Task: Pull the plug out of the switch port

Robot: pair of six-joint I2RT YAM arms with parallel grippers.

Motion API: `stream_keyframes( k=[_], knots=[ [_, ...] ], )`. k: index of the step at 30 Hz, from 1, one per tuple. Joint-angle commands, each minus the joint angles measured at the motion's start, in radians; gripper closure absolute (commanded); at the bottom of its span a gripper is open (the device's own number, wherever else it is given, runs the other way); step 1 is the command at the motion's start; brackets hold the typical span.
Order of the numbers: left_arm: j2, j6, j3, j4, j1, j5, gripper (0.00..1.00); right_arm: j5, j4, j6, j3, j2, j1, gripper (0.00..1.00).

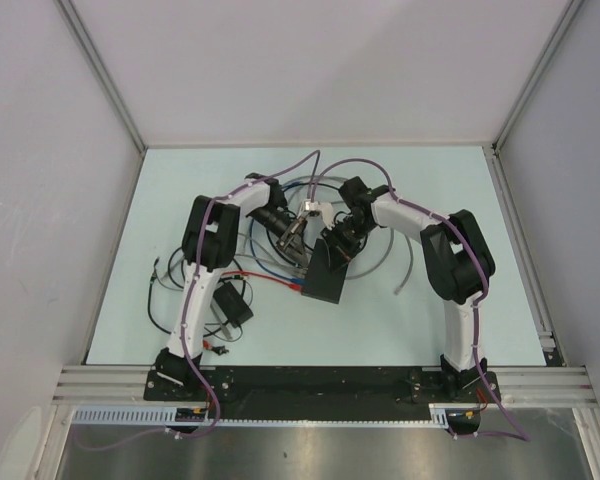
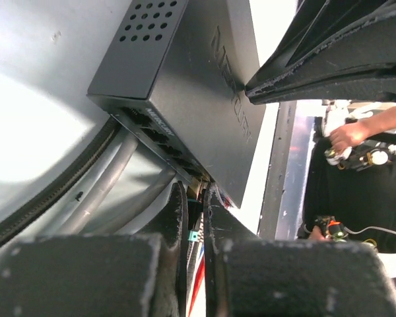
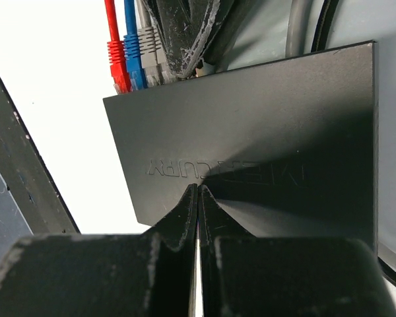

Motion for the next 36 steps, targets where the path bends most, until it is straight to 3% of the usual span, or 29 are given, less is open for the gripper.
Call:
stream_keyframes(
  k=[1, 8, 12, 17, 22, 30, 34, 36],
  knots=[
    [0.013, 0.045, 0.119, 0.0, 0.009, -0.046, 1.0, 0.134, 0.039, -0.034, -0.015, 0.068, -0.007, 1.0],
    [0.024, 0.192, 0.046, -0.115, -0.011, -0.106, 1.0, 0.137, 0.032, -0.037, -0.015, 0.067, -0.007, 1.0],
    [0.024, 0.158, 0.044, -0.103, -0.009, -0.123, 1.0, 0.132, 0.034, -0.037, -0.015, 0.069, -0.004, 1.0],
    [0.018, 0.009, 0.118, -0.003, 0.002, -0.169, 1.0, 0.132, 0.032, -0.039, -0.014, 0.07, 0.001, 1.0],
    [0.039, 0.093, 0.161, -0.096, 0.011, -0.194, 1.0, 0.137, 0.026, -0.044, -0.014, 0.069, 0.001, 1.0],
    [0.002, 0.173, 0.061, -0.117, 0.012, -0.201, 1.0, 0.14, 0.029, -0.042, -0.012, 0.068, 0.004, 1.0],
    [-0.011, -0.067, 0.119, 0.039, 0.046, -0.172, 1.0, 0.14, 0.029, -0.042, -0.011, 0.072, 0.004, 1.0],
    [-0.016, -0.077, 0.157, 0.074, 0.055, -0.135, 1.0, 0.141, 0.028, -0.042, -0.011, 0.072, 0.005, 1.0]
  ],
)
